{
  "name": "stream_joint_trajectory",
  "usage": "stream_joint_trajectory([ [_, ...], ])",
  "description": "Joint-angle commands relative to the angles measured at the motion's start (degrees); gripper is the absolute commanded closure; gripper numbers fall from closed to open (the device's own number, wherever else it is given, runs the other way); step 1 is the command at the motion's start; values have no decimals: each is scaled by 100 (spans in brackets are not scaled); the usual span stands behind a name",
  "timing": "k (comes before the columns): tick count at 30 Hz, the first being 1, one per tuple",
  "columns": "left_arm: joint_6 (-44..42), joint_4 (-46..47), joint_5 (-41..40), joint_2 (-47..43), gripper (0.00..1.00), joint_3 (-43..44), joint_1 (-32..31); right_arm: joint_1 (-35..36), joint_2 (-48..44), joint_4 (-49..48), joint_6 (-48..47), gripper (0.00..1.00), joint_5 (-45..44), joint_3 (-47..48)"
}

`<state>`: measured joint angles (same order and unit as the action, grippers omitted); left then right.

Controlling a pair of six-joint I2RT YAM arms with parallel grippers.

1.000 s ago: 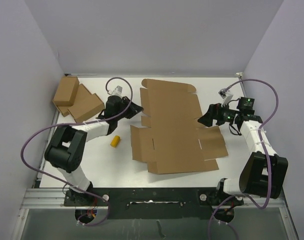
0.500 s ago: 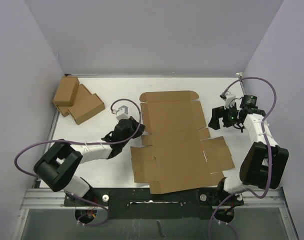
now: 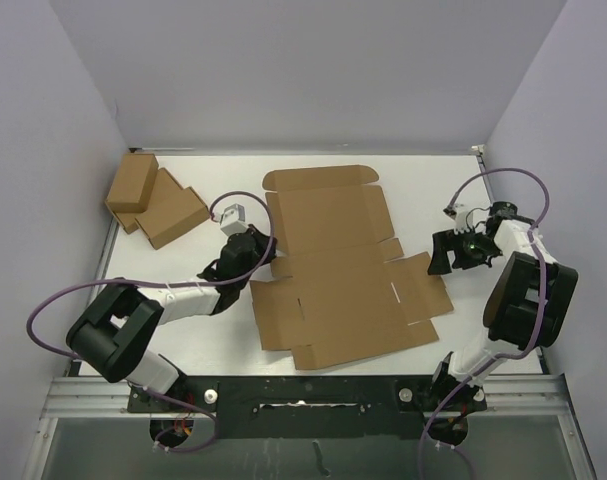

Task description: Fold the paper box

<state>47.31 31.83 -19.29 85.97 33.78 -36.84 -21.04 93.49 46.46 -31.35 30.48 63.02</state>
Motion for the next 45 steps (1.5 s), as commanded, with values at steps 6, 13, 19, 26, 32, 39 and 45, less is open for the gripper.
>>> stream_joint_trajectory([
  [6,-17,931,88,-92,100,-67,73,47,473,188,-99,21,59,258],
  [13,15,1023,132,-43,100,-113,80,80,833,231,-78,29,75,320],
  [19,64,1125,275,90,100,-100,83,141,1001,292,-92,51,108,356],
  [26,87,1213,616,219,100,-56,118,136,975,379,-99,91,256,444],
  [32,93,1507,1423,274,100,-176,371,125,390,232,-217,100,201,395],
  [39,298,2006,3536,509,79,-127,1218,164,-327,-171,-350,100,-104,174],
  [45,16,1297,4749,433,57,179,1690,466,-443,-342,-489,100,-543,84],
])
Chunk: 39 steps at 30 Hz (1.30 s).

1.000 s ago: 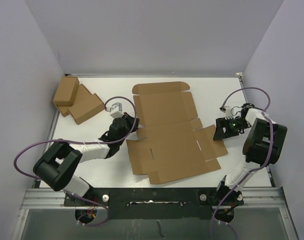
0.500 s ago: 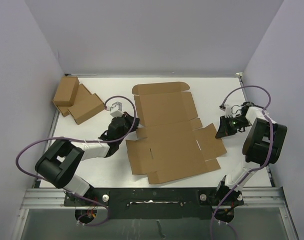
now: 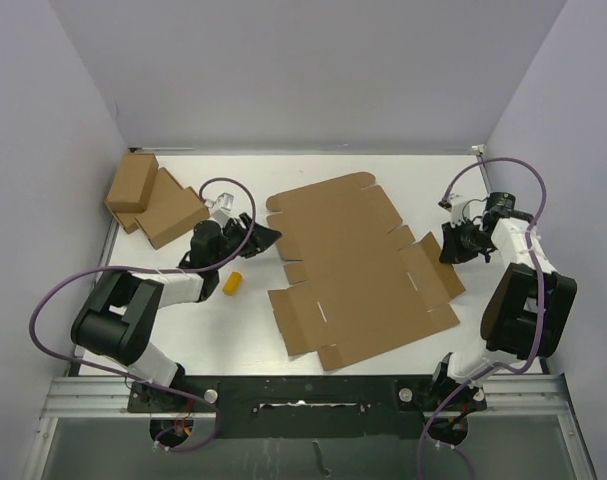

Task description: Fold the paper box

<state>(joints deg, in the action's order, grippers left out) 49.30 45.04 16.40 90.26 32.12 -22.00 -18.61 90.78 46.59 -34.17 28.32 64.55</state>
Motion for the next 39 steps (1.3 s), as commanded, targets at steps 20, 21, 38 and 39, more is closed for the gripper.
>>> stream_joint_trajectory([
  [20,-1775,-1821,823,-1542,2,1077,1399,599,-512,-826,-355,100,-872,-298],
  [21,-1820,-2148,1149,-1300,2,1450,1426,632,-530,-857,-384,100,-889,-310],
  [38,-3646,-5416,3598,1928,10,5723,1699,902,-924,-1377,-404,100,-1023,-504],
  [39,-3738,-5581,3665,2100,10,5882,1699,905,-974,-1406,-399,100,-995,-524],
])
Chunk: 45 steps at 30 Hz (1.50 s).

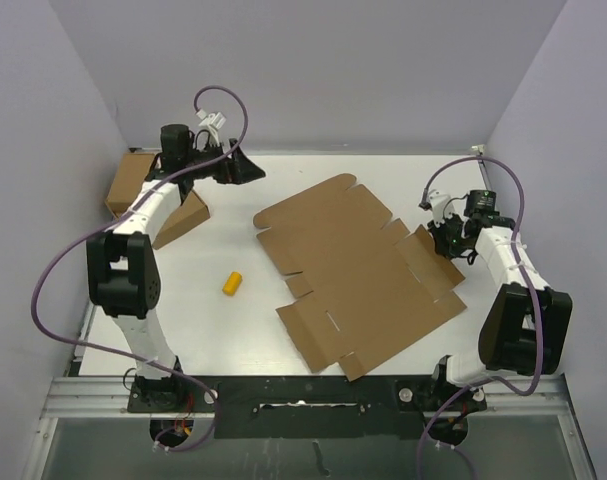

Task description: Fold the paper box

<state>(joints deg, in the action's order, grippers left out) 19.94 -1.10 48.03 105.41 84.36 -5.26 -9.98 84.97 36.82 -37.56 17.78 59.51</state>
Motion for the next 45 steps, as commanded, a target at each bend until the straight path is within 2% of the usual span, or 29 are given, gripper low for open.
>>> stream_joint_trajectory([
  [1,-882,-1089,553,737,11,794,14,46,-446,-465,-56,100,90,-44],
  [5,-1235,-1722,488,1249,10,1282,-36,46,-690,-633,-51,100,166,-162],
  [12,-1132,-2249,420,2019,11,1823,-94,40,-882,-763,-80,100,231,-297],
  [20,-1282,-4006,-1048,2802,21,2846,-194,40,-816,-764,-76,100,217,-305],
  [26,-1093,-4094,-1364,2952,33,2827,-275,44,-781,-755,-80,100,226,-298],
  [32,-875,-4017,-951,3098,45,2770,-337,48,-745,-740,-53,100,251,-295],
  [37,-842,-3993,-1050,3142,49,2622,-423,51,-727,-737,-41,100,261,-284],
  [39,-815,-3981,-1031,3153,55,2587,-424,49,-727,-737,-32,100,274,-290],
  [42,-697,-3786,-885,3079,76,2464,-406,49,-727,-737,-24,100,287,-290],
  [45,-551,-3451,-711,2908,87,2257,-406,56,-711,-732,-8,100,308,-290],
])
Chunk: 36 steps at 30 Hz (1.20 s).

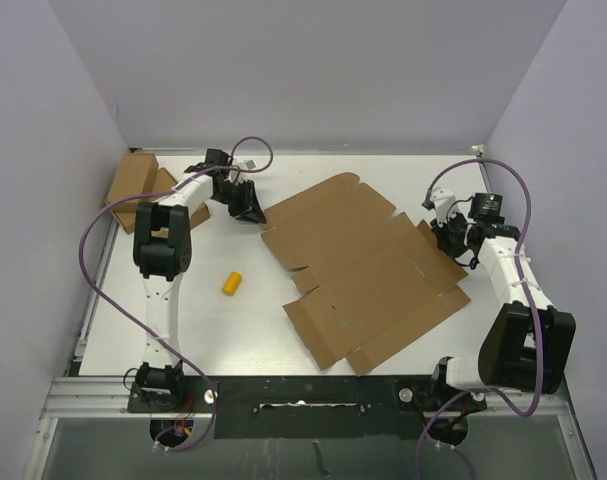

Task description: Fold the paper box

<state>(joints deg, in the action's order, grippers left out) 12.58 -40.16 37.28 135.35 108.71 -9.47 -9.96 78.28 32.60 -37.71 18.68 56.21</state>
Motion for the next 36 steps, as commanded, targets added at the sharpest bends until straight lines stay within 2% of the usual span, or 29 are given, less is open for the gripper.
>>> stream_joint_trajectory([
  [1,204,593,413,-178,92,-249,16,47,-31,-307,10,100,226,47],
  [3,218,1010,470,-457,99,-531,16,47,-1,-307,52,100,240,56],
  [7,328,2011,444,-1105,100,-1167,10,50,98,-315,152,100,226,111],
  [14,-41,3671,20,-2662,100,-2578,-154,220,342,-242,314,87,238,278],
  [16,-309,3992,-248,-2994,100,-2950,-259,272,380,-201,358,79,292,362],
  [20,-735,4217,-675,-3462,100,-3390,-439,275,389,-61,523,62,566,562],
  [24,-1131,4271,-948,-3830,100,-3597,-577,274,330,92,633,43,1221,799],
  [31,-1690,4300,-1334,-4206,100,-3894,-879,416,223,-137,405,31,2891,1050],
  [34,-2199,4172,-1677,-4368,100,-4017,-1147,565,171,-268,-66,20,3493,1089],
  [36,-2478,4156,-1904,-4493,100,-4122,-1342,591,189,-174,-717,16,4060,1164],
])
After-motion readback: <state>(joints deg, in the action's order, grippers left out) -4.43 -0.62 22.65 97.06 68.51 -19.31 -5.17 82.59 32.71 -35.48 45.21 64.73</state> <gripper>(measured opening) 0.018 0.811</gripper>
